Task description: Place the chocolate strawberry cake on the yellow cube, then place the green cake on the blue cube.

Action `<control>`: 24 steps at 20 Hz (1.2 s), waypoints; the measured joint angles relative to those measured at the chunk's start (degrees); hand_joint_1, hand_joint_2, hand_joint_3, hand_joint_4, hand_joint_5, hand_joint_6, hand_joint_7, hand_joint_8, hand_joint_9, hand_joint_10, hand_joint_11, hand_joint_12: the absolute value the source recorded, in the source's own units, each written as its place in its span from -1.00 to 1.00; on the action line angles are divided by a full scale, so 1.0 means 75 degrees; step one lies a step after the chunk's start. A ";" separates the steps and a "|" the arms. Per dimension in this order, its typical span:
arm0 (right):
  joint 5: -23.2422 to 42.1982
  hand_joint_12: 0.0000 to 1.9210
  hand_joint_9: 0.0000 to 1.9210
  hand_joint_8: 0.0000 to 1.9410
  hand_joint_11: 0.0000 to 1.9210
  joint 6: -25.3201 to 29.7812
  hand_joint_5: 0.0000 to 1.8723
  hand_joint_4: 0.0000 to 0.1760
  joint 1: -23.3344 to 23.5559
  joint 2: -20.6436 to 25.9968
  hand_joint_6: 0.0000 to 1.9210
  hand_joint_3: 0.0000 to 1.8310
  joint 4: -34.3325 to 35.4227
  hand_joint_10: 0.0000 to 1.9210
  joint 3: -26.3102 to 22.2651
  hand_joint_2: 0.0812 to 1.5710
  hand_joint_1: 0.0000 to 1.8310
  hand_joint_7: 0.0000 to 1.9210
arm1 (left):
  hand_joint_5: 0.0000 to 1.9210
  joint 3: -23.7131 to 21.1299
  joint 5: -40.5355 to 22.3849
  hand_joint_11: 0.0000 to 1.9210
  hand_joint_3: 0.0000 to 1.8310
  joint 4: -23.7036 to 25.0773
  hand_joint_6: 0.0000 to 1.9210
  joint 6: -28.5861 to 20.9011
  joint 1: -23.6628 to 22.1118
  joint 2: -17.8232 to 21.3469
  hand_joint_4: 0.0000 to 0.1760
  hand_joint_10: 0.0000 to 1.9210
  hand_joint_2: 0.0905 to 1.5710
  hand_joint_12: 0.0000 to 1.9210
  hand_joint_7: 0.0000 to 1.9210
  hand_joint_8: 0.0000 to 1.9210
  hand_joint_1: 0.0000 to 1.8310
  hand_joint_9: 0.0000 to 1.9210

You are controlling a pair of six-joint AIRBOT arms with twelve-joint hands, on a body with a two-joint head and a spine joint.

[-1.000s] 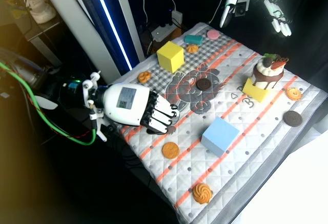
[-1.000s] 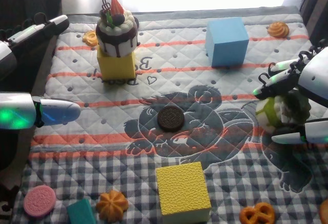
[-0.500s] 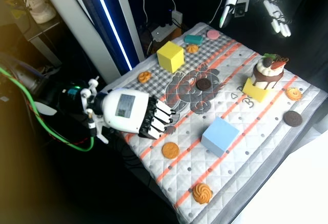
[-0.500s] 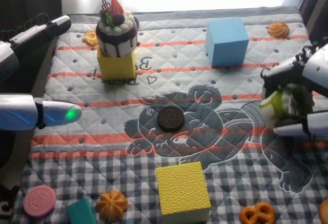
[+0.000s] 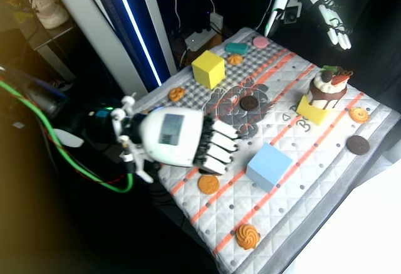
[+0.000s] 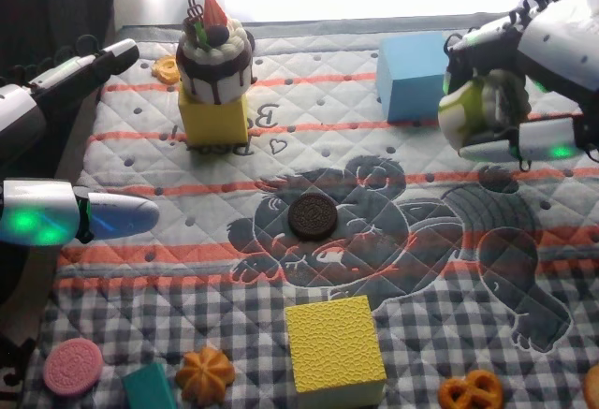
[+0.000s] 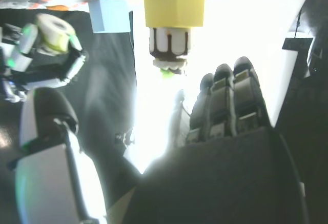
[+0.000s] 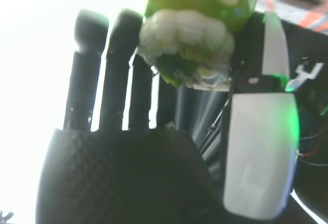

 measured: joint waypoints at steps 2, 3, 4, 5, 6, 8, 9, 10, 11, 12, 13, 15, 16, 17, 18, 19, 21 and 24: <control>-0.0289 0.82 -0.01 0.37 0.06 0.0000 -0.10 -1.00 0.0248 -0.0090 0.08 -1.00 -0.0041 0.57 0.0157 0.46 0.34 -0.05 | -1.00 0.0023 0.0000 -1.00 -1.00 0.0032 -1.00 -0.0003 -0.0003 0.0000 1.00 -1.00 -0.06 -1.00 -1.00 -1.00 -0.30 -1.00; -0.0425 0.75 0.05 0.42 0.17 -0.0003 -0.09 -1.00 0.0428 -0.0105 0.07 -1.00 -0.0169 0.58 0.0219 0.47 0.34 -0.08 | -1.00 0.0023 0.0000 -1.00 -1.00 0.0029 -1.00 -0.0003 -0.0003 0.0000 1.00 -1.00 -0.05 -1.00 -1.00 -1.00 -0.31 -1.00; -0.0472 0.57 0.15 0.37 0.27 -0.0003 -0.12 -1.00 0.0533 -0.0105 0.15 -1.00 -0.0227 0.46 0.0233 0.47 0.32 -0.07 | -1.00 0.0023 0.0006 -1.00 -1.00 0.0023 -1.00 0.0000 -0.0003 0.0000 1.00 -1.00 -0.05 -1.00 -1.00 -1.00 -0.29 -1.00; -0.0504 0.49 0.19 0.36 0.31 -0.0003 -0.14 -1.00 0.0711 -0.0111 0.17 -1.00 -0.0358 0.40 0.0262 0.48 0.32 -0.07 | -1.00 0.0023 0.0006 -1.00 -0.99 0.0029 -1.00 -0.0006 0.0000 0.0000 1.00 -1.00 -0.03 -1.00 -1.00 -1.00 -0.29 -1.00; -0.0507 0.56 0.20 0.23 0.26 -0.0003 -0.13 -1.00 0.0816 -0.0128 0.18 -1.00 -0.0408 0.33 0.0289 0.45 0.33 0.00 | -1.00 0.0023 0.0012 -1.00 -1.00 0.0029 -1.00 -0.0003 -0.0003 0.0000 1.00 -1.00 -0.04 -1.00 -1.00 -1.00 -0.26 -1.00; -0.0519 0.65 0.21 0.21 0.25 -0.0003 -0.11 -1.00 0.0915 -0.0154 0.15 -1.00 -0.0460 0.37 0.0323 0.44 0.34 0.02 | -1.00 0.0023 0.0017 -1.00 -1.00 0.0029 -1.00 -0.0003 -0.0003 0.0000 1.00 -1.00 -0.03 -1.00 -1.00 -1.00 -0.26 -1.00; -0.0580 0.66 0.21 0.20 0.24 -0.0026 -0.11 -1.00 0.0965 -0.0166 0.15 -1.00 -0.0493 0.38 0.0367 0.43 0.34 0.03 | -1.00 0.0026 0.0047 -1.00 -1.00 0.0020 -1.00 0.0000 -0.0003 0.0000 1.00 -1.00 -0.03 -1.00 -1.00 -1.00 -0.24 -1.00; -0.0638 0.66 0.25 0.20 0.28 -0.0082 -0.13 -1.00 0.1043 -0.0169 0.18 -1.00 -0.0487 0.40 0.0393 0.44 0.34 0.03 | -1.00 0.0032 0.0050 -1.00 -1.00 0.0032 -1.00 -0.0003 0.0000 0.0000 1.00 -1.00 -0.03 -1.00 -1.00 -1.00 -0.22 -1.00; -0.0702 0.61 0.26 0.17 0.30 -0.0201 -0.16 -1.00 0.1172 -0.0169 0.25 -1.00 -0.0472 0.39 0.0428 0.44 0.33 0.03 | -1.00 0.0032 0.0055 -1.00 -1.00 0.0035 -1.00 -0.0003 -0.0003 -0.0003 1.00 -1.00 -0.03 -1.00 -1.00 -1.00 -0.22 -1.00; -0.0758 0.58 0.26 0.16 0.31 -0.0300 -0.17 -1.00 0.1265 -0.0169 0.30 -1.00 -0.0463 0.37 0.0460 0.45 0.32 0.01 | -1.00 0.0032 0.0058 -1.00 -1.00 0.0032 -1.00 -0.0003 -0.0003 -0.0003 1.00 -1.00 -0.03 -1.00 -1.00 -1.00 -0.25 -1.00; -0.0860 0.48 0.30 0.14 0.37 -0.0504 -0.17 -1.00 0.1440 -0.0160 0.27 -1.00 -0.0434 0.30 0.0460 0.45 0.33 0.04 | -1.00 0.0032 0.0067 -1.00 -1.00 0.0032 -1.00 -0.0003 0.0000 -0.0003 1.00 -1.00 -0.03 -1.00 -1.00 -1.00 -0.24 -1.00; -0.0976 0.50 0.31 0.09 0.35 -0.0796 -0.16 -1.00 0.1649 -0.0189 0.25 -1.00 -0.0458 0.29 0.0475 0.43 0.34 0.07 | -1.00 0.0050 0.0117 -1.00 -1.00 0.0038 -1.00 -0.0003 -0.0003 -0.0009 1.00 -1.00 -0.04 -1.00 -1.00 -1.00 -0.23 -1.00; -0.1029 0.50 0.31 0.09 0.35 -0.0839 -0.16 -1.00 0.1716 -0.0239 0.25 -1.00 -0.0452 0.29 0.0525 0.43 0.34 0.07 | -1.00 0.0050 0.0131 -1.00 -1.00 0.0038 -1.00 -0.0003 -0.0003 -0.0009 1.00 -1.00 -0.04 -1.00 -1.00 -1.00 -0.23 -1.00; -0.1099 0.47 0.31 0.09 0.36 -0.0874 -0.14 -1.00 0.1792 -0.0303 0.23 -1.00 -0.0452 0.27 0.0592 0.43 0.34 0.07 | -1.00 0.0064 0.0154 -1.00 -1.00 0.0058 -1.00 -0.0003 -0.0003 -0.0009 1.00 -1.00 -0.04 -1.00 -1.00 -1.00 -0.21 -1.00; -0.1116 0.47 0.31 0.09 0.36 -0.0895 -0.14 -1.00 0.1818 -0.0356 0.23 -1.00 -0.0458 0.27 0.0664 0.43 0.34 0.07 | -1.00 0.0079 0.0160 -1.00 -1.00 0.0064 -1.00 -0.0003 -0.0003 -0.0012 1.00 -1.00 -0.04 -1.00 -1.00 -1.00 -0.21 -1.00; -0.1227 0.42 0.29 0.12 0.35 -0.0906 -0.18 -1.00 0.1856 -0.0452 0.27 -1.00 -0.0452 0.23 0.0772 0.45 0.34 0.05 | -1.00 0.0082 0.0166 -1.00 -1.00 0.0050 -1.00 0.0000 -0.0003 -0.0015 1.00 -1.00 -0.05 -1.00 -1.00 -1.00 -0.23 -1.00; -0.1443 0.38 0.29 0.08 0.35 -0.0921 -0.18 -1.00 0.1944 -0.0583 0.27 -1.00 -0.0425 0.16 0.0915 0.44 0.34 0.07 | -1.00 0.0087 0.0175 -1.00 -1.00 0.0099 -1.00 -0.0003 -0.0020 -0.0017 1.00 -1.00 -0.05 -1.00 -1.00 -1.00 -0.23 -1.00; -0.1542 0.26 0.33 0.01 0.39 -0.0921 -0.16 -1.00 0.1990 -0.0755 0.30 -1.00 -0.0449 -0.01 0.1061 0.43 0.34 0.09 | -1.00 0.0134 0.0210 -1.00 -1.00 0.0117 -1.00 -0.0003 -0.0061 -0.0108 1.00 -1.00 -0.04 -1.00 -1.00 -1.00 -0.27 -1.00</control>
